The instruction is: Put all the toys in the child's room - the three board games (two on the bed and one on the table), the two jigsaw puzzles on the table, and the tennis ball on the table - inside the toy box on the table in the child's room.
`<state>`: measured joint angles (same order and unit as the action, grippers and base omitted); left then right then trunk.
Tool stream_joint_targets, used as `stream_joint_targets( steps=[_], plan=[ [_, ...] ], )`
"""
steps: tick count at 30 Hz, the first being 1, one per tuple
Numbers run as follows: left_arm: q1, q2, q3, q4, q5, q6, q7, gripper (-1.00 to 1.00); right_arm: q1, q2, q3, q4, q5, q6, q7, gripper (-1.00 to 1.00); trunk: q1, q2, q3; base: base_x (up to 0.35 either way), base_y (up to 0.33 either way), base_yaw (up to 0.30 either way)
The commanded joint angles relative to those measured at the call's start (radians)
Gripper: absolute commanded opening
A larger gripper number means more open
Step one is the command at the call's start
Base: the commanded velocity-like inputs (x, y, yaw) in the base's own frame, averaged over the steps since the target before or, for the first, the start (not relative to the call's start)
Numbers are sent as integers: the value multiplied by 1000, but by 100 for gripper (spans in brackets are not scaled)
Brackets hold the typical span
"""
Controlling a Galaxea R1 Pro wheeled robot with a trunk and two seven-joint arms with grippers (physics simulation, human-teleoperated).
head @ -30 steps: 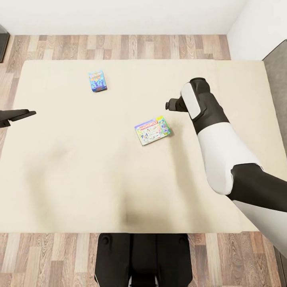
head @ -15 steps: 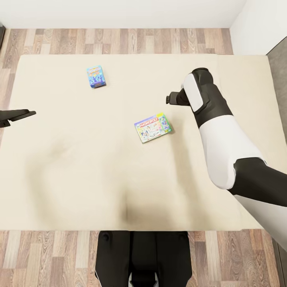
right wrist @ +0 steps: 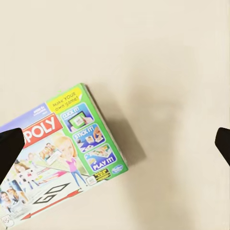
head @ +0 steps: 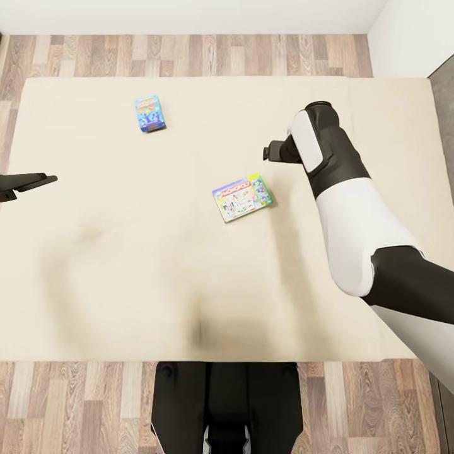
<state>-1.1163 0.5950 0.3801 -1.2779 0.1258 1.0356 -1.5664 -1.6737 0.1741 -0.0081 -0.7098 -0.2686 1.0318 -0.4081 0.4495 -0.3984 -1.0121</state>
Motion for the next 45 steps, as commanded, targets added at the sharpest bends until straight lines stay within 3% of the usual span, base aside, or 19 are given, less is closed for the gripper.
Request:
stream_joint_targets(
  steps=[1, 45],
  plan=[
    [0, 0, 0, 0, -1, 11, -4, 100, -1, 0, -1, 0, -10, 2, -10, 100, 1, -2, -3, 0, 0, 0],
    [0, 0, -2, 0, -2, 11, -4, 100, -17, 0, 0, -7, -11, 1, -8, 100, 1, -2, -17, 0, 0, 0]
  ],
)
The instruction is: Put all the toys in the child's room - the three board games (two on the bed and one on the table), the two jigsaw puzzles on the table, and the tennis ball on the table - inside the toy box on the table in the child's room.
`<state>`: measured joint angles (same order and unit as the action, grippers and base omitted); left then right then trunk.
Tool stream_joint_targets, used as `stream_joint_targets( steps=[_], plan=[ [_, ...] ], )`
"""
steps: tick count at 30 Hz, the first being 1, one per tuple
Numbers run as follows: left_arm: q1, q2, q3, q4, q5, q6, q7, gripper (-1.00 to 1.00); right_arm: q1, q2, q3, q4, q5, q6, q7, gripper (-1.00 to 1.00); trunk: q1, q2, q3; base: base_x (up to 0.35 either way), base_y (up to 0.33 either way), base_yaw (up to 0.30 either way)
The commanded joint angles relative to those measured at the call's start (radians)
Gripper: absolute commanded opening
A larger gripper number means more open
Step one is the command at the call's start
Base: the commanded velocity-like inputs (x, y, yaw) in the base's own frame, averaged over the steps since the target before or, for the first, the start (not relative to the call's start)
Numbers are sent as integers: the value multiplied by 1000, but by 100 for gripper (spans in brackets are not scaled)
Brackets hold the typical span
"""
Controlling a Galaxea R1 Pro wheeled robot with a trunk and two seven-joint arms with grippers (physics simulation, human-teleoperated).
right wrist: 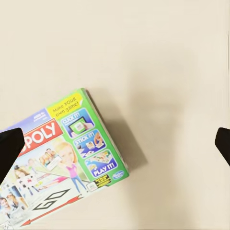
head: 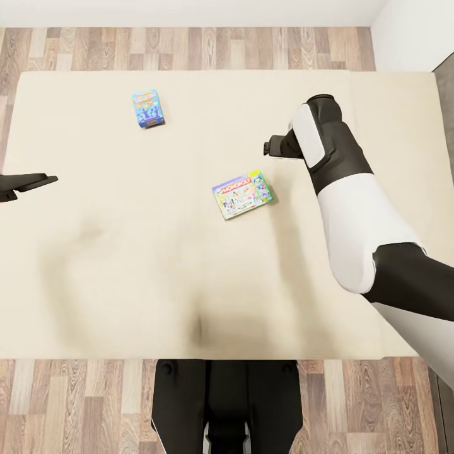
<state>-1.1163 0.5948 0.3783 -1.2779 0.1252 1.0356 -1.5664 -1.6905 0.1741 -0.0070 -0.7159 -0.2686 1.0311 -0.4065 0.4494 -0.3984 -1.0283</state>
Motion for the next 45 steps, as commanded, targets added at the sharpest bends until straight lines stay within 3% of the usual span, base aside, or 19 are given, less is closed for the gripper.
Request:
stream_joint_targets(
  steps=[1, 10, 18, 33, 45],
  plan=[
    [0, 0, 0, 0, -1, 11, -4, 100, -5, 0, -1, 0, -11, 2, -10, 100, 1, -2, -3, 0, 0, 0],
    [0, 2, -1, -3, -1, 11, -4, 100, -55, 0, -1, 7, -12, -12, -11, 100, 1, -2, -17, 0, 0, 0],
    [0, 1, -1, -53, -1, 11, -4, 100, -74, 0, -1, 35, -12, -67, -11, 100, 1, -2, -30, 0, 0, 0],
    [0, 0, -10, -62, -5, 11, -4, 100, -260, 0, -1, 207, -11, -178, -11, 100, 1, -2, -55, 0, 0, 0],
    [0, 0, -10, -61, -7, 10, -4, 100, -290, 0, -2, 219, -11, -187, -11, 100, 1, -2, -75, 0, 0, 0]
  ],
)
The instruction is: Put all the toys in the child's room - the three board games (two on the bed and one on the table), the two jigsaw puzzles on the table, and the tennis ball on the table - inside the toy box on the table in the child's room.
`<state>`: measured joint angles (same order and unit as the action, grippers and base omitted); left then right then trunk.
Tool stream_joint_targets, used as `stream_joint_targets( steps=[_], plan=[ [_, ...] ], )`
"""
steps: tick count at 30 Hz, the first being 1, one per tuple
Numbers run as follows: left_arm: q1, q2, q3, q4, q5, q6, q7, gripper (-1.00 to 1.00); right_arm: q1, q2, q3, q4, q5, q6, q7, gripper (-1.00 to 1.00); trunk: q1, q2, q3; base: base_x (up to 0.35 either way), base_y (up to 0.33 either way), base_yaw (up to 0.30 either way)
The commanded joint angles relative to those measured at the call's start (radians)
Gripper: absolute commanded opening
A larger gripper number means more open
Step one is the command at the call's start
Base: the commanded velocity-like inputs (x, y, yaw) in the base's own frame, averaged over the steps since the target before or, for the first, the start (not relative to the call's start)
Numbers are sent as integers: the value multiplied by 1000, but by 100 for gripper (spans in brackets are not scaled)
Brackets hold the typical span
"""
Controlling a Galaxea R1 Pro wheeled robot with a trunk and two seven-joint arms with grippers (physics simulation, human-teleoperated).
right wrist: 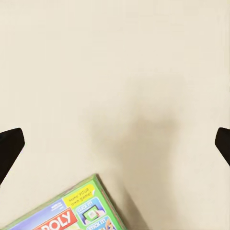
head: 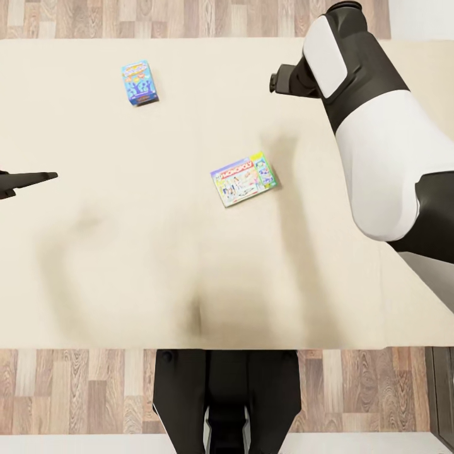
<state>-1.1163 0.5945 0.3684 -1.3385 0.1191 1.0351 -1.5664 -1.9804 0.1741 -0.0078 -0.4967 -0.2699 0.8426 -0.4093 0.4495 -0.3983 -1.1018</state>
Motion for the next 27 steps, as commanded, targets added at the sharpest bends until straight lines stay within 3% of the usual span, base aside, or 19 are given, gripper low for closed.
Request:
stream_joint_targets(
  steps=[1, 23, 27],
  plan=[
    [0, 0, 0, 0, -1, 10, -4, 100, -1, 0, -1, -1, -9, 1, -8, 100, 1, -2, -3, 0, 0, 0],
    [0, 2, -1, 1, 1, 10, -4, 100, 0, 0, -1, 1, -28, 1, -8, 100, 1, -2, -39, 0, 0, 0],
    [0, 17, -1, 2, 2, 11, -4, 100, 1, 0, -1, 2, -28, 1, -8, 100, 1, -2, -46, 0, 0, 0]
  ],
)
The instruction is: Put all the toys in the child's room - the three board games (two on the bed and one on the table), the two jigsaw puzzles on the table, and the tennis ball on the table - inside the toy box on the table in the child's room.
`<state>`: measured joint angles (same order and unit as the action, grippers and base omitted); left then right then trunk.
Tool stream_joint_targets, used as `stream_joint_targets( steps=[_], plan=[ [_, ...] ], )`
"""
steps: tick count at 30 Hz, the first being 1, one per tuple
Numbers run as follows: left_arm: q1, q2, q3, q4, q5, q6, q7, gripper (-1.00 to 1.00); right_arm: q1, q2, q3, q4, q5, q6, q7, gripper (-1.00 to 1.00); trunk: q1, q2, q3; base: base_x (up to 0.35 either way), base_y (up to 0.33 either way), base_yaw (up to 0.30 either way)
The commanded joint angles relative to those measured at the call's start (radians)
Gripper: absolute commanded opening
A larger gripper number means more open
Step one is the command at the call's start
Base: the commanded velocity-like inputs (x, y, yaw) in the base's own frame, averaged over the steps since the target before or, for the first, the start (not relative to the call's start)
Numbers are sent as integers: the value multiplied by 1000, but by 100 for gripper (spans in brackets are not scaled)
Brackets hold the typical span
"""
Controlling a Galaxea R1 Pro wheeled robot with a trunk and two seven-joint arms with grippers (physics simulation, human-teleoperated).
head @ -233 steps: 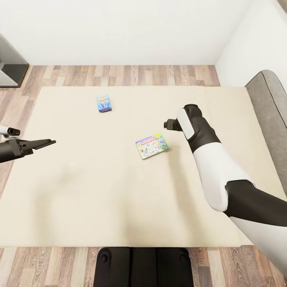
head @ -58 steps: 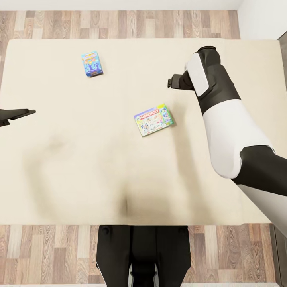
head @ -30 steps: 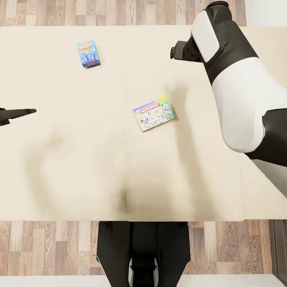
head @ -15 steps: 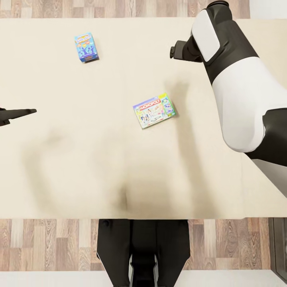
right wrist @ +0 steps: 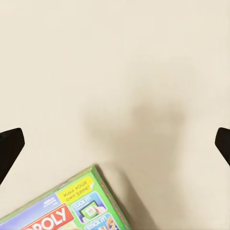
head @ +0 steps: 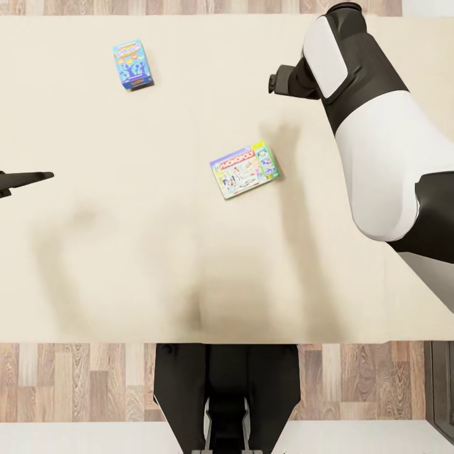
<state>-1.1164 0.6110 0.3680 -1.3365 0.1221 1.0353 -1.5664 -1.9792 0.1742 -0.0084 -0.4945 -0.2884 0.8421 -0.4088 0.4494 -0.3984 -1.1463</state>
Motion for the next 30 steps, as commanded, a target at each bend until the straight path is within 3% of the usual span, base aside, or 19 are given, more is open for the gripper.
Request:
stream_joint_targets(
  steps=[1, 6, 11, 23, 30],
  plan=[
    [0, 11, 0, 2, 0, 11, -4, 100, 0, 0, -1, 0, -9, 2, -8, 100, 1, -2, -3, 0, 0, 0],
    [-5, 33, 1, 9, 3, 12, -4, 100, 1, 0, -1, 0, -9, 2, -8, 100, 1, -2, -11, 0, 0, 0],
    [-46, 50, 2, 17, 5, 12, -4, 100, 1, 0, -1, 1, -9, 2, -8, 100, 1, -2, -19, 0, 0, 0],
    [-58, 52, 0, 17, 6, 12, -4, 100, 2, 0, -1, 31, -9, -1, -8, 100, 1, -2, -39, 0, 0, 0],
    [-59, 52, 0, 16, 5, 12, -4, 100, 3, 0, -1, 88, -9, -52, -8, 100, 1, -2, -50, 0, 0, 0]
  ],
)
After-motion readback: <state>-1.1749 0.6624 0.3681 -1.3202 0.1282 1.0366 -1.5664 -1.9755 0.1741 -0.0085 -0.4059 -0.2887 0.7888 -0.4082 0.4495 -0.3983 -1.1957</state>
